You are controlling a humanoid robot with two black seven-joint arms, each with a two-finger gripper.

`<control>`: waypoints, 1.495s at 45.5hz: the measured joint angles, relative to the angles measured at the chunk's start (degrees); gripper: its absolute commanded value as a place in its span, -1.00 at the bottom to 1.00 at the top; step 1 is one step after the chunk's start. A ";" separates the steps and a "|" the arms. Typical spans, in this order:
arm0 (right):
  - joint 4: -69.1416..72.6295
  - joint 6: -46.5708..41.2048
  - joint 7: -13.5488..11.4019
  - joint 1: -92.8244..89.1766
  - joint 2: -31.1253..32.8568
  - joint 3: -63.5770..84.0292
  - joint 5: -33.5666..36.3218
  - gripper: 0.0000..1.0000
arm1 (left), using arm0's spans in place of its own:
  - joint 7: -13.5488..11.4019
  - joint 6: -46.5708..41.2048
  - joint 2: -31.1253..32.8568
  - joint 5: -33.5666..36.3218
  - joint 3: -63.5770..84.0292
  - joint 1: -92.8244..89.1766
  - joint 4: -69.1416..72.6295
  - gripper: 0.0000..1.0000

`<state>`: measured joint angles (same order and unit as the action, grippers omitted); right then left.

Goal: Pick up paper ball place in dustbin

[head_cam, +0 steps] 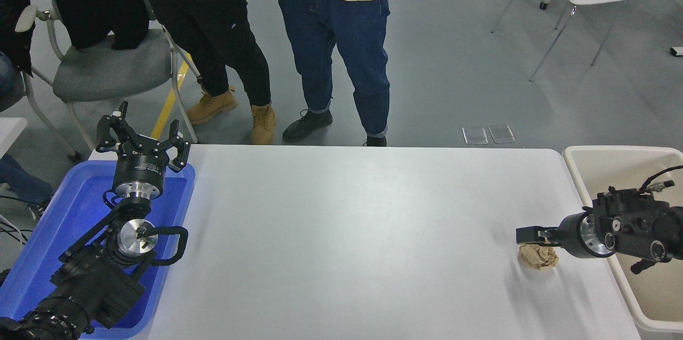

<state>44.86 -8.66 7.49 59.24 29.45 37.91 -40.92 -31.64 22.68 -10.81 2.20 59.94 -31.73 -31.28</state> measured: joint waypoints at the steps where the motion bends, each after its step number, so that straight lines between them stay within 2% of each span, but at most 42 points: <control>1: -0.21 0.03 0.00 -0.21 -0.07 -0.13 0.00 1.00 | 0.00 0.00 0.00 0.00 0.00 0.00 0.00 0.98; 10: -1.48 0.21 -0.01 -1.92 -0.52 -0.89 -0.09 1.00 | 0.00 0.00 0.00 0.01 0.00 0.00 0.01 0.98; 14: -1.84 0.24 -0.02 -2.46 -0.61 -1.04 -0.12 0.88 | 0.00 0.00 0.00 0.02 0.00 0.00 0.01 0.98; 16: -2.00 0.25 -0.01 -2.73 -0.65 -1.11 -0.14 0.67 | 0.00 0.00 0.00 0.02 0.00 0.00 0.01 0.98; 19: -2.15 0.28 -0.01 -3.05 -0.70 -1.19 -0.14 0.20 | 0.00 0.00 0.00 0.02 0.00 0.00 0.01 0.98; 22: -2.24 0.28 0.00 -3.29 -0.73 -1.25 -0.13 -0.04 | 0.00 0.00 0.00 0.02 0.00 0.00 0.01 0.98; 25: -2.31 0.31 0.04 -3.51 -0.74 -1.32 -0.08 -0.44 | 0.00 0.00 0.00 0.02 0.00 0.00 0.01 0.98; 29: -2.36 0.33 0.05 -3.66 -0.76 -1.37 -0.04 -0.70 | 0.00 0.00 0.00 0.02 0.00 0.00 0.01 0.98; 32: -2.37 0.33 0.06 -3.71 -0.76 -1.37 -0.04 -1.00 | 0.00 0.00 0.00 0.01 0.00 0.00 0.01 0.98; 42: -1.08 0.24 0.12 -2.88 -0.36 -1.05 -0.18 -1.00 | -0.01 0.00 0.00 0.00 -0.03 -0.02 0.01 0.98; 50: 5.06 0.15 0.02 3.26 3.02 2.19 -0.51 -1.00 | -0.01 0.00 -0.01 0.01 -0.07 -0.07 -0.01 0.98; 61: 18.95 -1.54 0.03 24.33 8.41 15.12 -0.52 -1.00 | 0.00 0.00 0.00 0.06 -0.19 -0.09 -0.01 0.98; 68: 27.08 -4.00 0.10 40.78 9.56 25.65 -0.48 -1.00 | 0.06 0.00 -0.01 0.08 -0.23 -0.09 -0.01 0.98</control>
<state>71.93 -12.66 7.59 100.02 39.02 63.56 -41.40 -31.58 22.68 -10.82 2.27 59.71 -31.82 -31.29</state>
